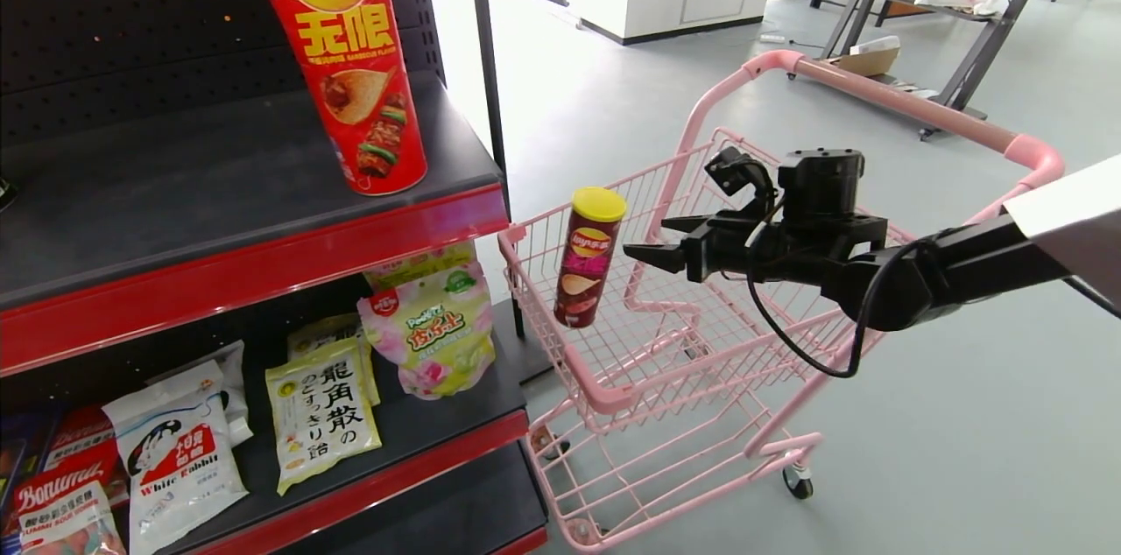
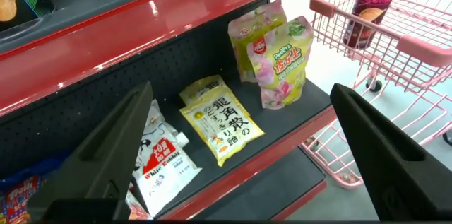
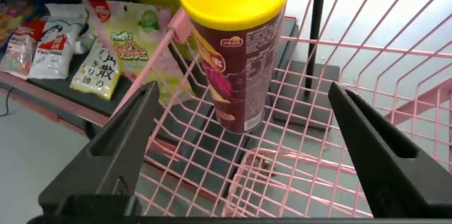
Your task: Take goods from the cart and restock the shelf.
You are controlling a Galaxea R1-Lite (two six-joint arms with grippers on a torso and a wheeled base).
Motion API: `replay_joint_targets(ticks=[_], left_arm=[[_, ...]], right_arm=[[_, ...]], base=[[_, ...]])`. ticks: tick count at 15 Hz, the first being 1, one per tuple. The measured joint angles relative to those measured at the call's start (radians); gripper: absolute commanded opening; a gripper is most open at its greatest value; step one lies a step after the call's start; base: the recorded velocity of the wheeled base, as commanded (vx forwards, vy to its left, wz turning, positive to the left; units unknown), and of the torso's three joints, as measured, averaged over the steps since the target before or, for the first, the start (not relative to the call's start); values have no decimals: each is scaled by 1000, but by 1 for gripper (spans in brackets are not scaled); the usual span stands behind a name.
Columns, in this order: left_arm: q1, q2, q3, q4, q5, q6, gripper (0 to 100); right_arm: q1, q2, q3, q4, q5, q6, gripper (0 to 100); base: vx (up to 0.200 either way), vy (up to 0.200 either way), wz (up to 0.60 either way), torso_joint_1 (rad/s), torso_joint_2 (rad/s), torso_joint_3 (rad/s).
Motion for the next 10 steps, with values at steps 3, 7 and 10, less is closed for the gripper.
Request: replay_joint_targets(ticks=[3,7,10], left_arm=[[0,6,1,0,13,0,100],[0,8,1,1,18,0,100],[0,10,8,1,20,0,100]], right_arm=[[3,84,-90,0,-2,0,100],[3,165,-187,1,-5,4,100],[4,215,-262,5,-5,7,100]], base=[[0,0,0,0,0,0],[0,0,0,0,0,0],[0,0,0,0,0,0]])
